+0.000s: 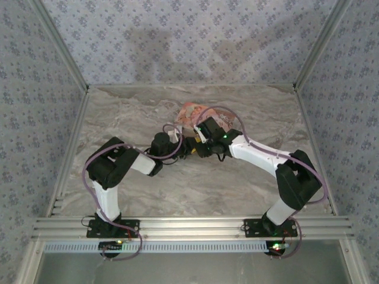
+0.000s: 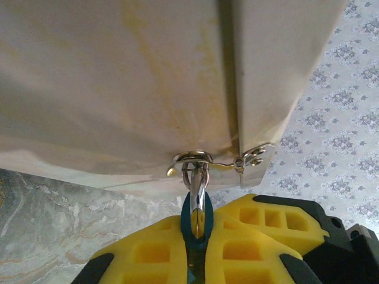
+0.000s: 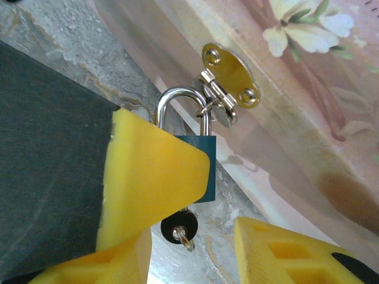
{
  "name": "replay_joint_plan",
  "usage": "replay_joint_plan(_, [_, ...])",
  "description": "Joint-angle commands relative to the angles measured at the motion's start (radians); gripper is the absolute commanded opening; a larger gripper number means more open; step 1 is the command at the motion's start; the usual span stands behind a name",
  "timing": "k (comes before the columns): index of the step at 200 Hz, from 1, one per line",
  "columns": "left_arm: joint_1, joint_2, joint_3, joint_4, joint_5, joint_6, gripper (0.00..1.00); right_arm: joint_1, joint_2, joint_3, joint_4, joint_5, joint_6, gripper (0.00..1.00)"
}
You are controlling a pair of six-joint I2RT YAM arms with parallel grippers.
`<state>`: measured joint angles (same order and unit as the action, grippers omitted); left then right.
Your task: Unlock a padlock with a key
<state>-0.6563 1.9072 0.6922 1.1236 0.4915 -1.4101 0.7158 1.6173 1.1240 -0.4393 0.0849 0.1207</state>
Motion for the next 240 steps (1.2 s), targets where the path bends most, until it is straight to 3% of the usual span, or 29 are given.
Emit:
replay_joint_plan(1, [0.002,-0.048,0.039,0.065,0.041,-0.004,0.00,0.015,0.024,0.039,-0.013,0.048,-0.029,0.42])
replay_joint_plan(46, [0.002,-0.050,0.038,0.061,0.044,-0.004,0.00,0.033,0.048,0.060,-0.024,0.081,-0.053,0.31])
replay_joint_plan(77, [0.003,-0.050,0.030,0.061,0.044,0.002,0.00,0.030,0.052,0.091,-0.043,0.015,-0.059,0.00])
replay_joint_plan(109, [0.003,-0.050,0.016,0.061,0.041,0.011,0.04,0.008,0.039,0.029,0.002,-0.105,-0.047,0.00])
replay_joint_plan(144, [0.001,-0.051,-0.013,0.047,0.028,0.031,0.16,0.007,0.046,-0.027,0.062,-0.138,-0.030,0.00])
replay_joint_plan(163, [0.002,-0.049,-0.044,0.040,0.004,0.037,0.32,0.009,0.051,-0.069,0.113,-0.153,-0.024,0.00])
replay_joint_plan(183, [0.001,-0.051,-0.086,0.047,-0.030,0.052,0.40,0.008,0.050,-0.117,0.172,-0.170,-0.023,0.00])
replay_joint_plan(240, [0.026,-0.117,-0.155,0.023,-0.092,0.085,0.45,0.003,0.062,-0.182,0.264,-0.167,-0.037,0.00])
